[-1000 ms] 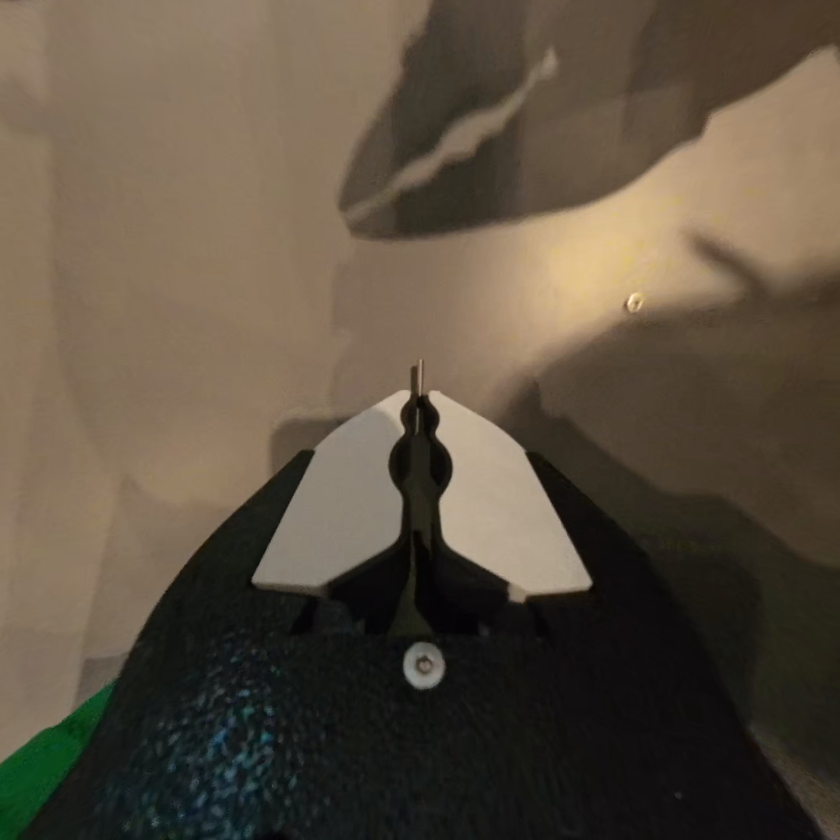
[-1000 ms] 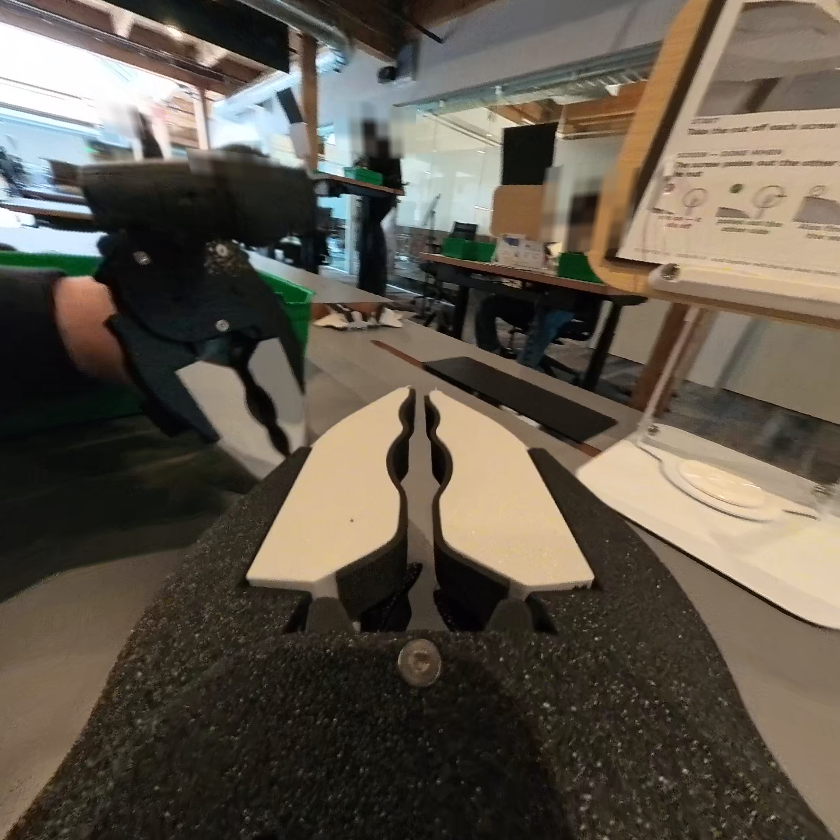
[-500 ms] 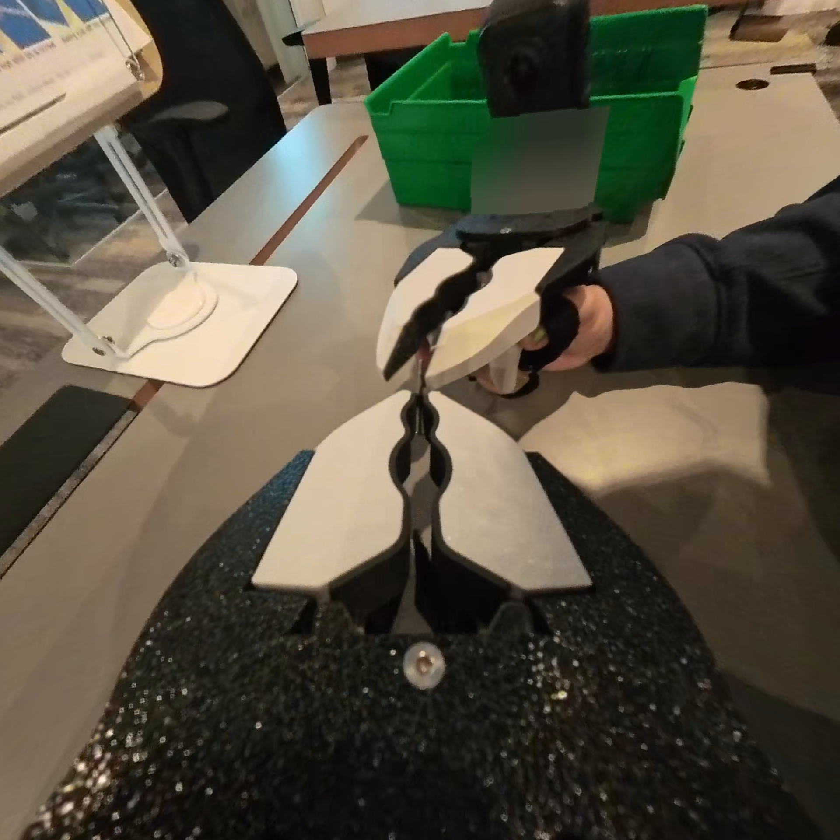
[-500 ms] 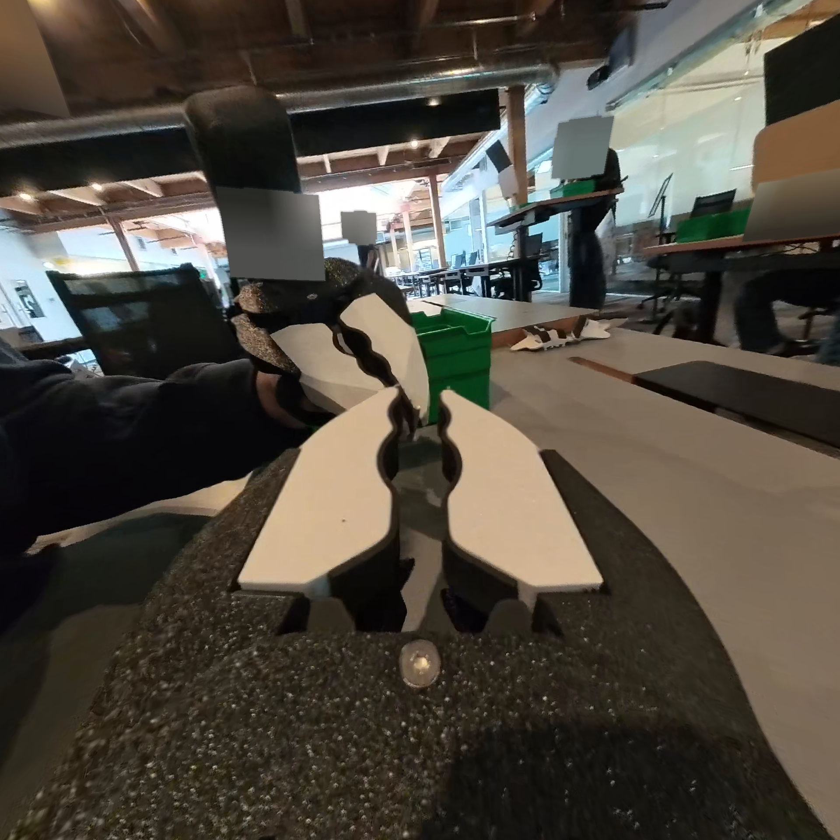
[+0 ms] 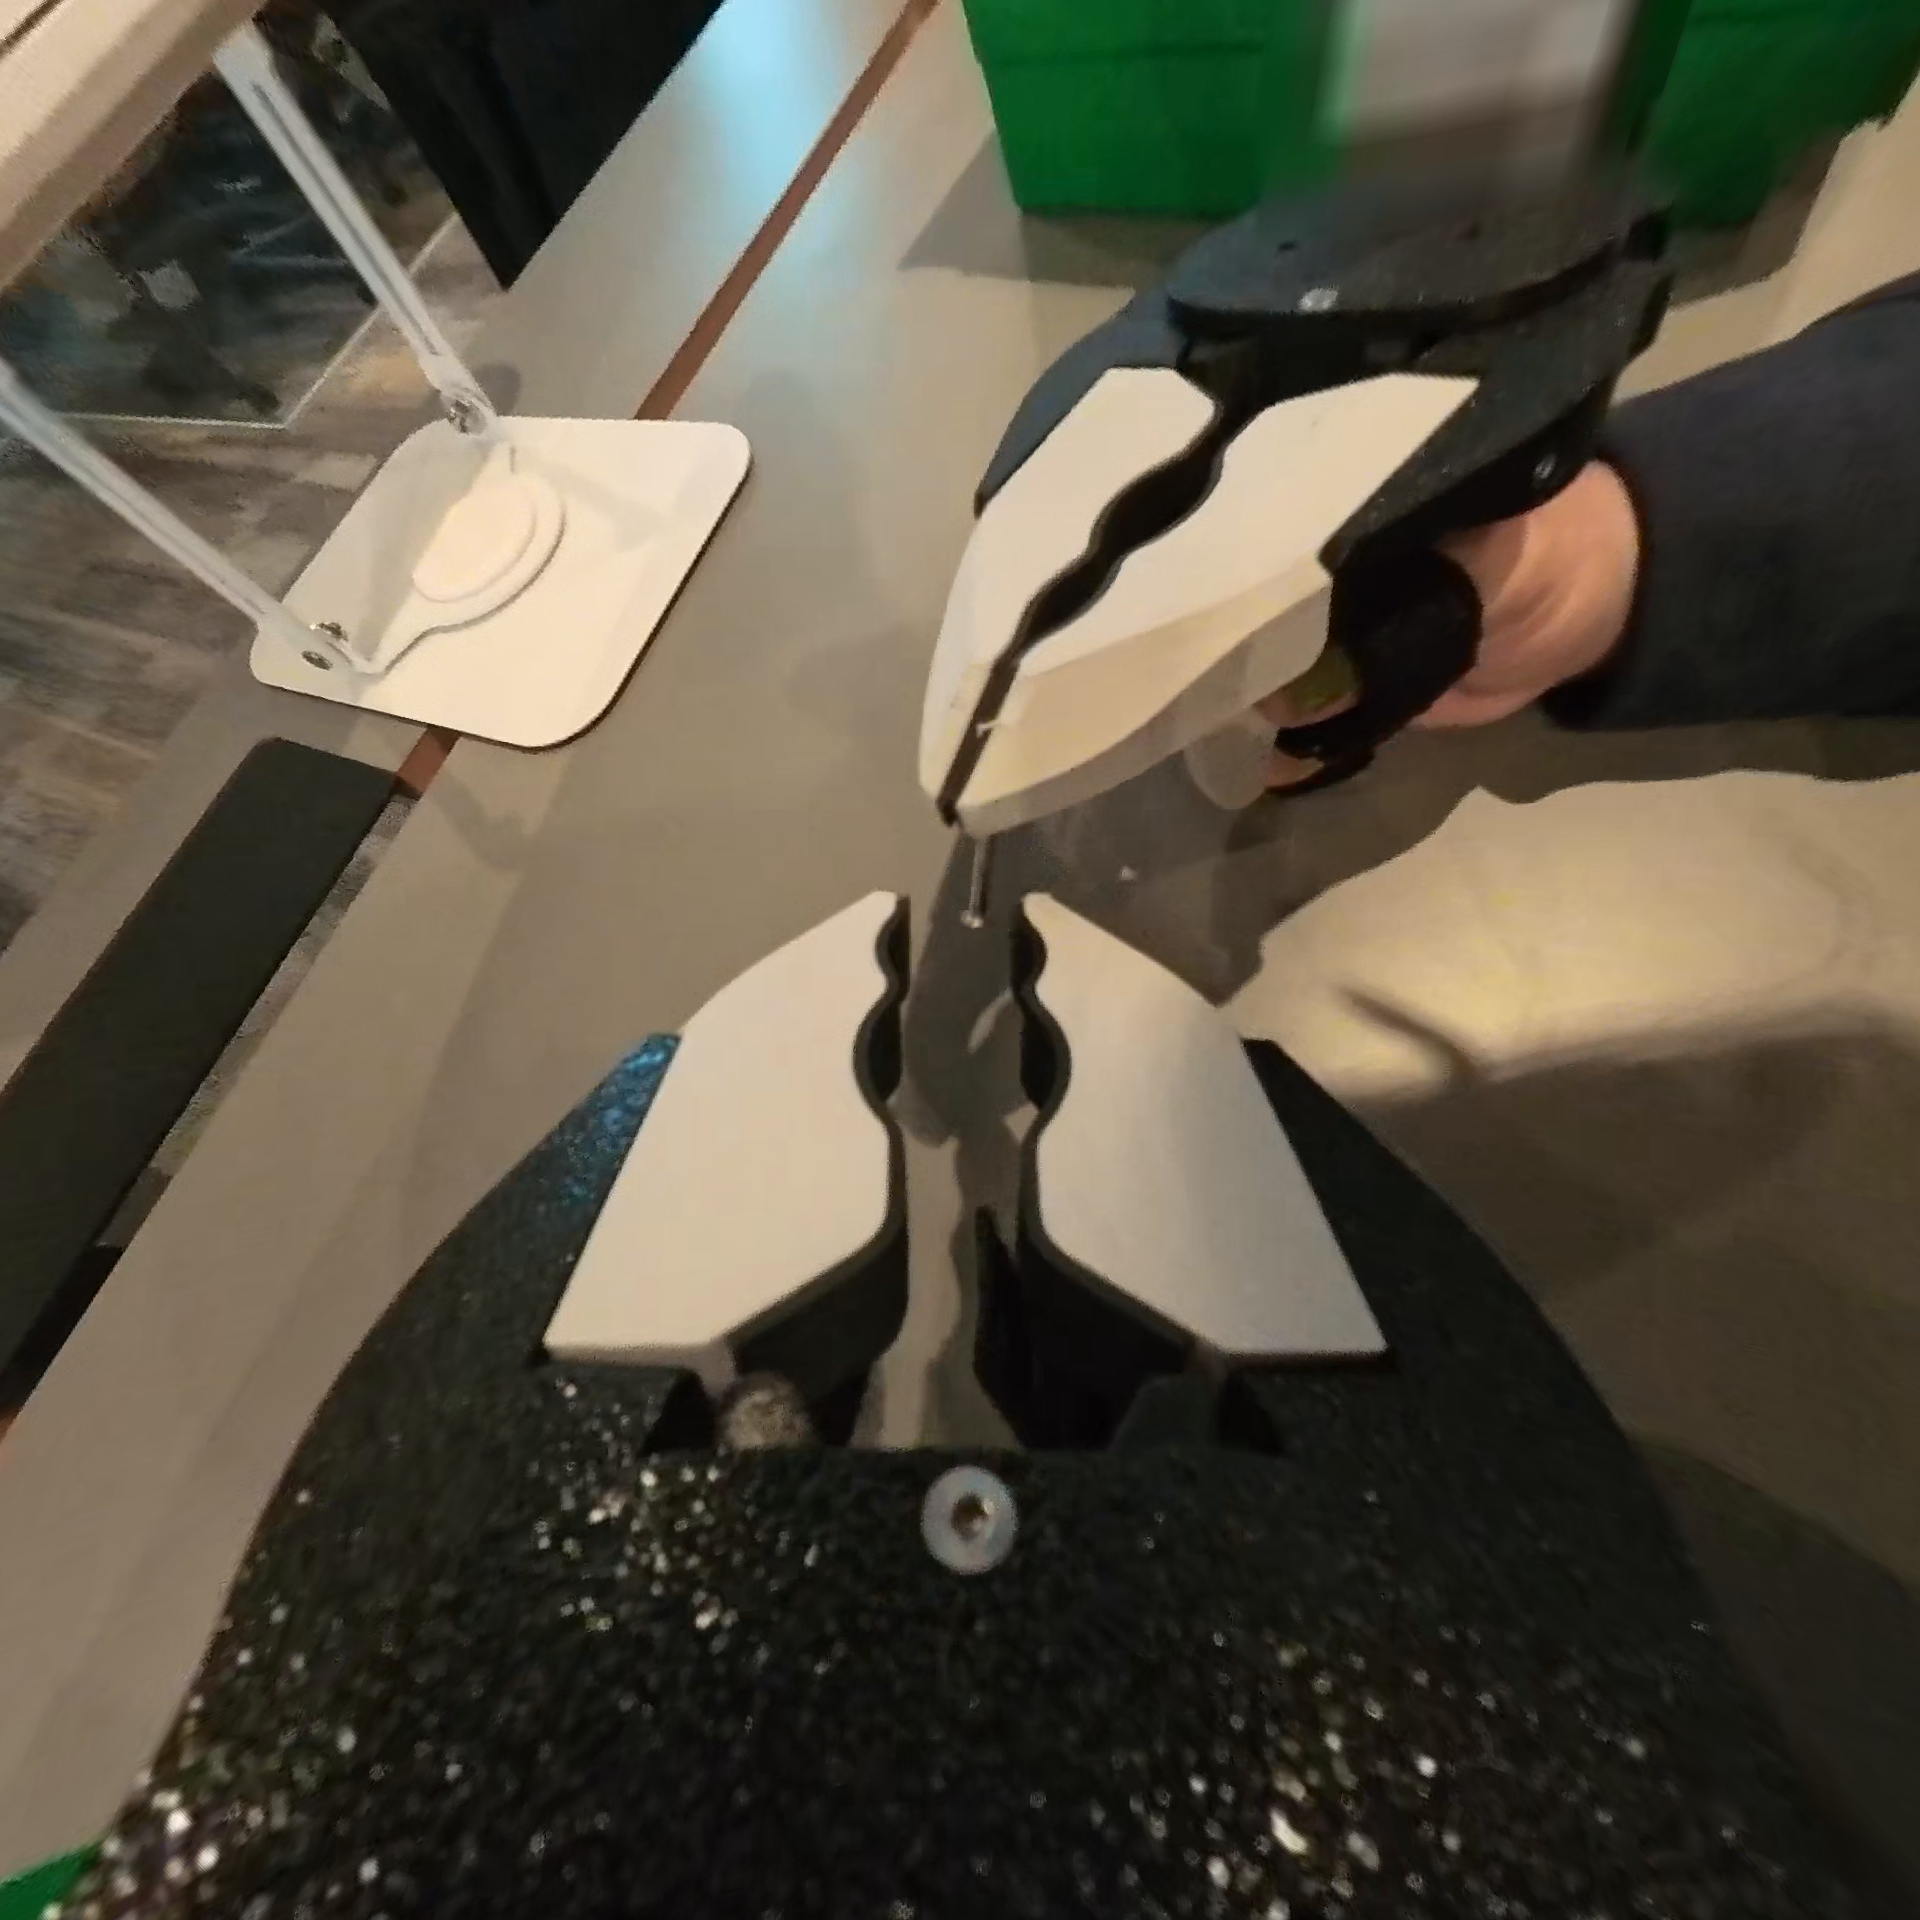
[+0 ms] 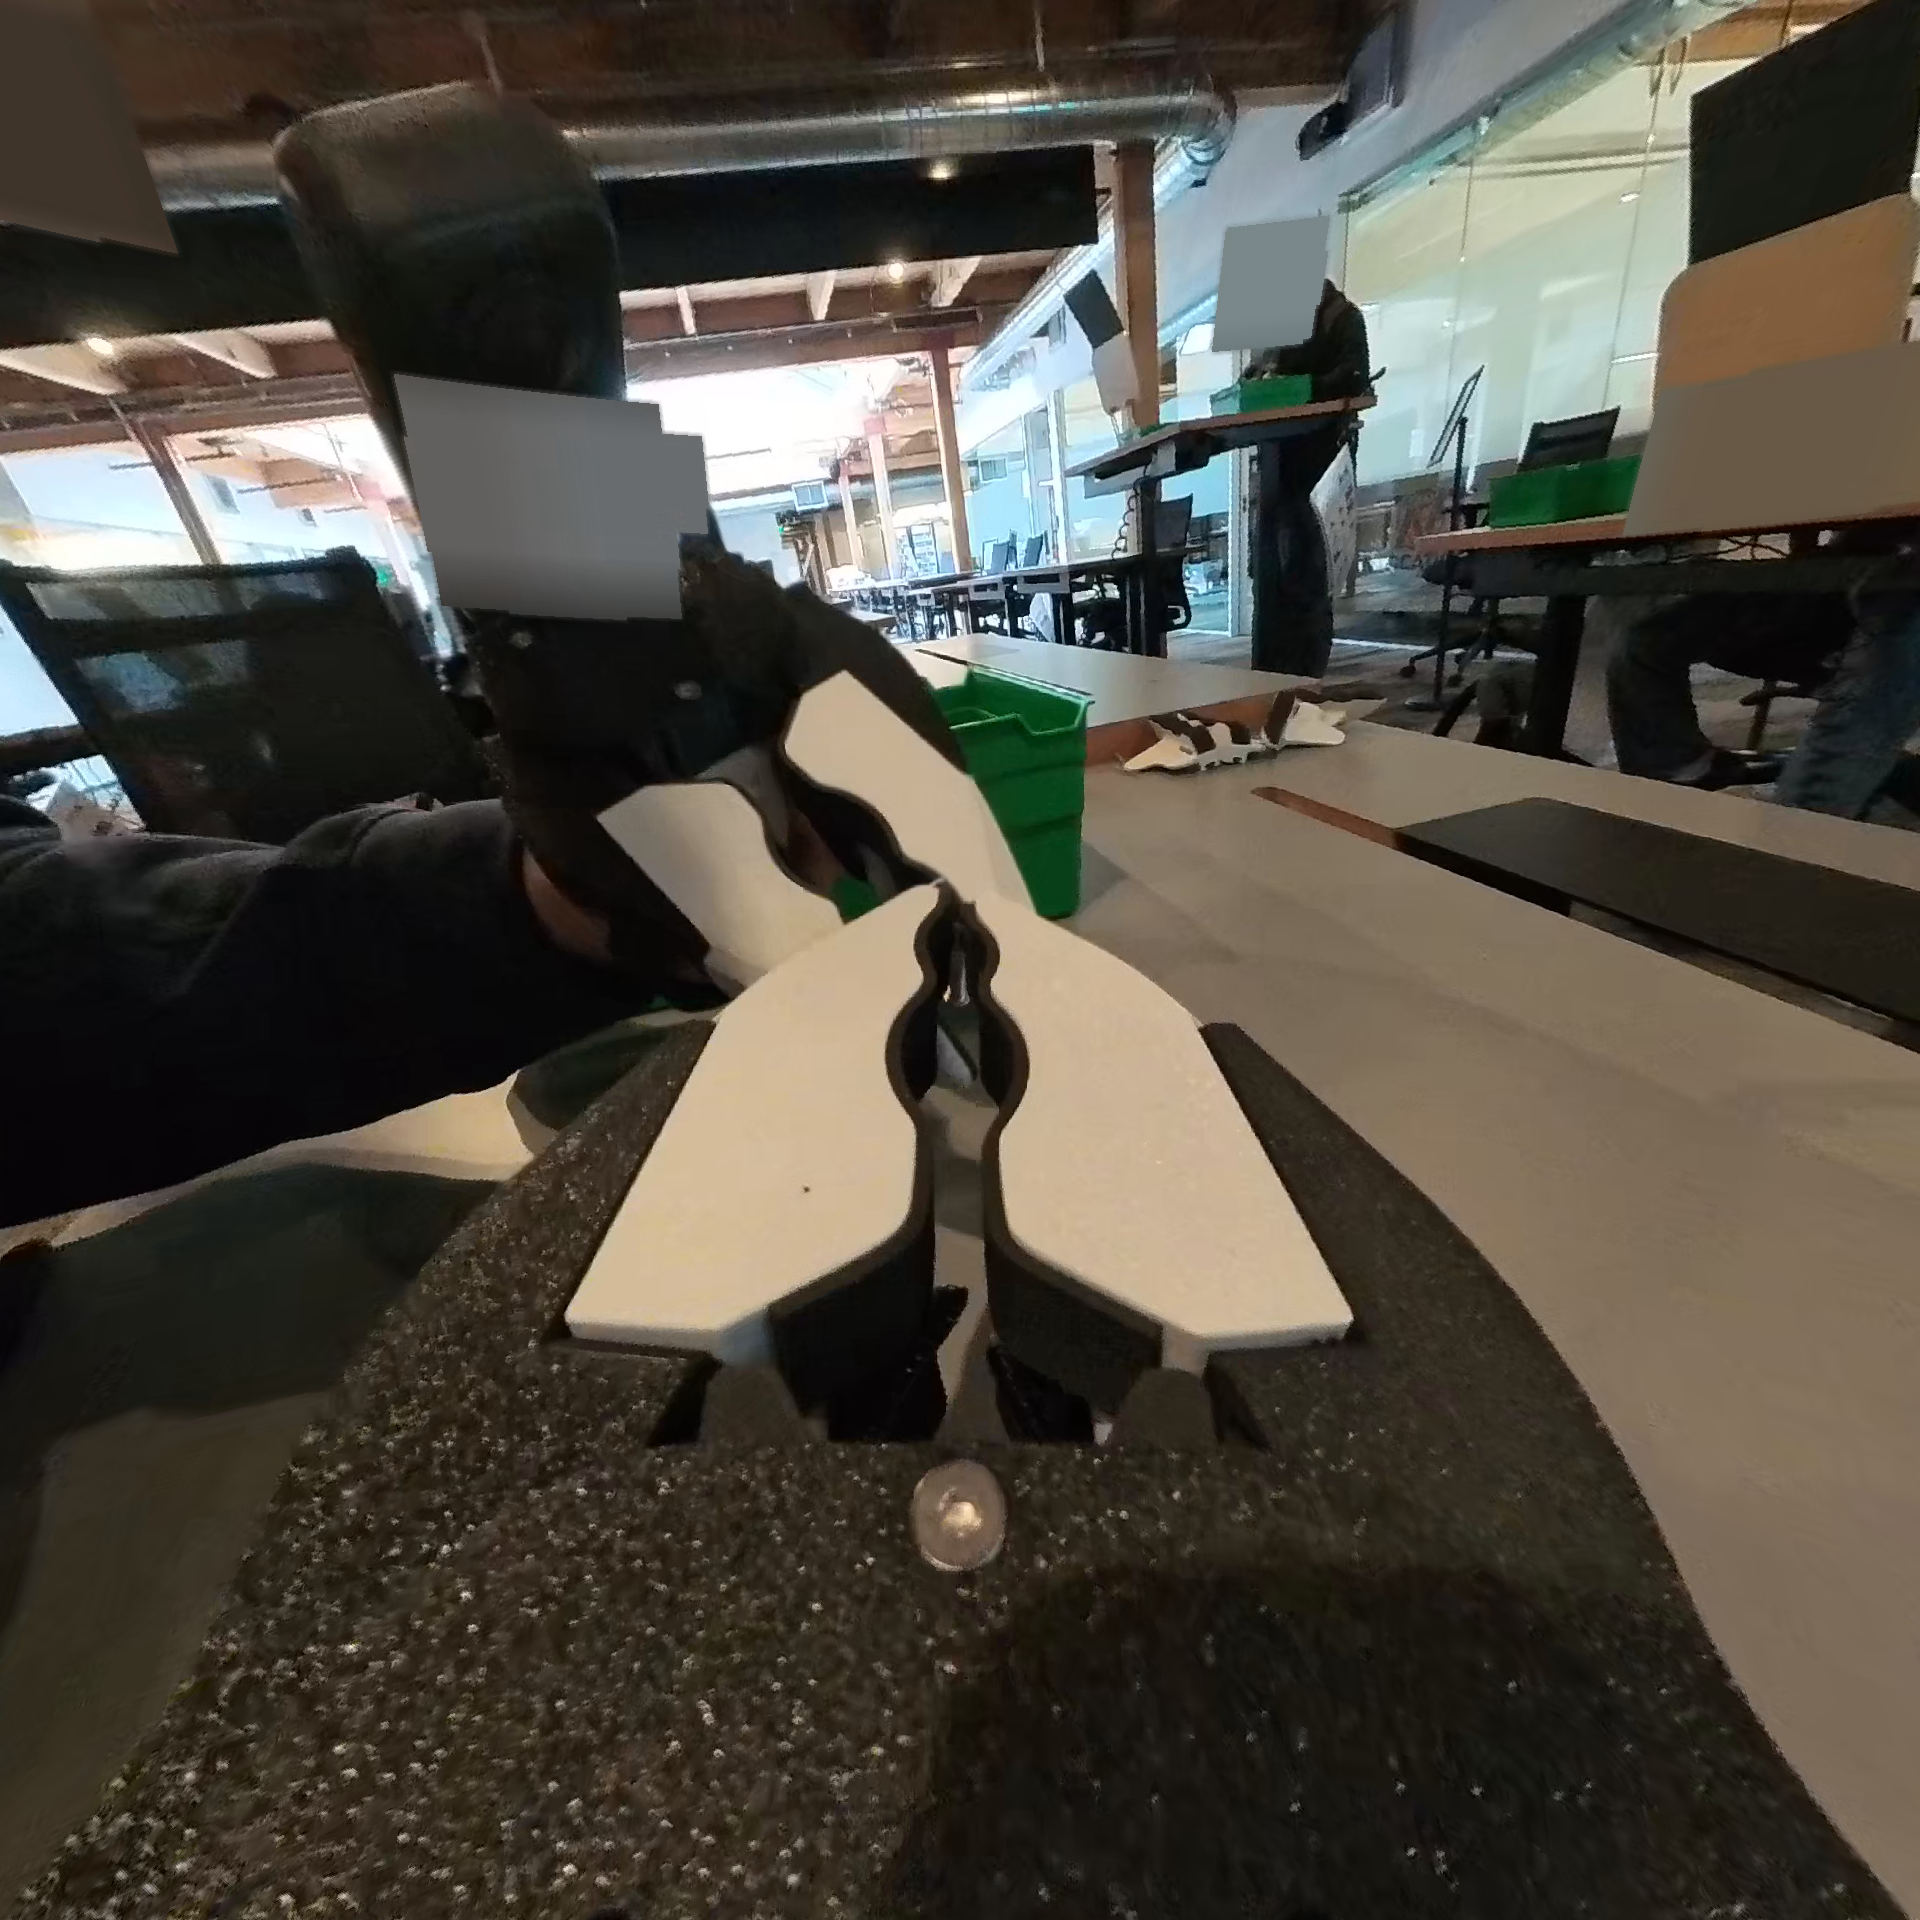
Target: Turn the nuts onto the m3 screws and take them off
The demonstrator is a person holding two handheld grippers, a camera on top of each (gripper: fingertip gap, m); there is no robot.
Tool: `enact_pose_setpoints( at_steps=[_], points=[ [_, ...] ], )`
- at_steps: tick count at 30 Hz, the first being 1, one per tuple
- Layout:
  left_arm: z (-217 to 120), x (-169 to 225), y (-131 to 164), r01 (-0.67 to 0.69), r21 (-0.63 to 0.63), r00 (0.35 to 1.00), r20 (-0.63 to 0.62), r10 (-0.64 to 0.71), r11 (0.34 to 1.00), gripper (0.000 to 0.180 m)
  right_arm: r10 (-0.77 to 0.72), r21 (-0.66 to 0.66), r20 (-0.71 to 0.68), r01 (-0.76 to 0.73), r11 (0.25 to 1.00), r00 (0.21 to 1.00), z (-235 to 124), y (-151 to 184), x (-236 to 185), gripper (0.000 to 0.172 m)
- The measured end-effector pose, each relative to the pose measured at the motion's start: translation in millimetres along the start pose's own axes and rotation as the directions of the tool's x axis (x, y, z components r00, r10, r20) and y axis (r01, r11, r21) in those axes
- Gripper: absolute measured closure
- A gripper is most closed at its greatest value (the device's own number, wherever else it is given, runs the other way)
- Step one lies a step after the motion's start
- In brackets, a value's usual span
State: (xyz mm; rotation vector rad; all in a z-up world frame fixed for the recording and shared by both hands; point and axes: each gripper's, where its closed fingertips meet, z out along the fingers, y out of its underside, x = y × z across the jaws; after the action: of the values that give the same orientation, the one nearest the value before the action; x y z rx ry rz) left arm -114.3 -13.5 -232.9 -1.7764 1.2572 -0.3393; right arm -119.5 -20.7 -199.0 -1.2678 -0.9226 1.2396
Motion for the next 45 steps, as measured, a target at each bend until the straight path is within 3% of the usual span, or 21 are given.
enact_pose_setpoints(
  at_steps=[5,13,20,22,25,28,33,37,41,45],
  points=[
    [8.0,5.3,5.1,-0.006,-0.047,1.0,-0.018,0.005,0.999,0.176,0.002,-0.005,0.011,-0.002,1.0,1.0,0.3,0.4,-0.9,0.17],
    [7.9,8.1,-1.6,0.006,0.01,1.0,-0.024,-0.006,1.0,0.171,0.005,-0.004,0.024,-0.005,1.0,1.0,0.3,0.1,-1.7,0.17],
    [9.8,3.7,-3.6,0.016,0.005,1.0,-0.009,-0.016,1.0,0.177,0.008,0.007,0.015,-0.008,1.0,1.0,-0.1,-1.3,0.1,0.17],
    [10.0,0.2,-6.2,0.013,0.025,1.0,0.015,-0.013,1.0,0.177,-0.01,0.04,-0.009,0.011,0.999,1.0,-1.6,-5.3,2.3,0.168],
    [13.0,-12.7,4.2,0.004,-0.014,0.995,0.095,-0.003,1.0,0.177,-0.072,0.138,-0.135,0.091,0.986,0.988,-11.0,-19.7,15.3,0.142],
    [18.3,-28.0,19.2,0.009,-0.039,0.984,0.178,-0.002,0.999,0.177,-0.126,0.147,-0.281,0.172,0.974,0.951,-22.0,-27.0,31.5,0.134],
    [26.6,-47.5,36.9,0.064,0.02,0.954,0.293,-0.067,0.998,0.177,-0.245,0.087,-0.395,0.301,0.95,0.885,-25.1,-28.1,36.6,0.136],
    [17.8,-54.2,35.2,0.055,0.087,0.938,0.338,-0.081,0.995,0.177,-0.273,0.052,-0.392,0.317,0.947,0.879,-20.5,-22.6,35.8,0.139],
    [15.3,-50.7,38.0,0.128,0.142,0.941,0.295,-0.166,0.981,0.177,-0.271,0.027,-0.386,0.305,0.952,0.882,-18.0,-17.6,37.1,0.141],
    [13.1,-50.1,36.7,0.127,0.154,0.943,0.289,-0.167,0.98,0.177,-0.296,0.001,-0.384,0.321,0.947,0.875,-16.5,-15.0,35.9,0.143]
  ],
)
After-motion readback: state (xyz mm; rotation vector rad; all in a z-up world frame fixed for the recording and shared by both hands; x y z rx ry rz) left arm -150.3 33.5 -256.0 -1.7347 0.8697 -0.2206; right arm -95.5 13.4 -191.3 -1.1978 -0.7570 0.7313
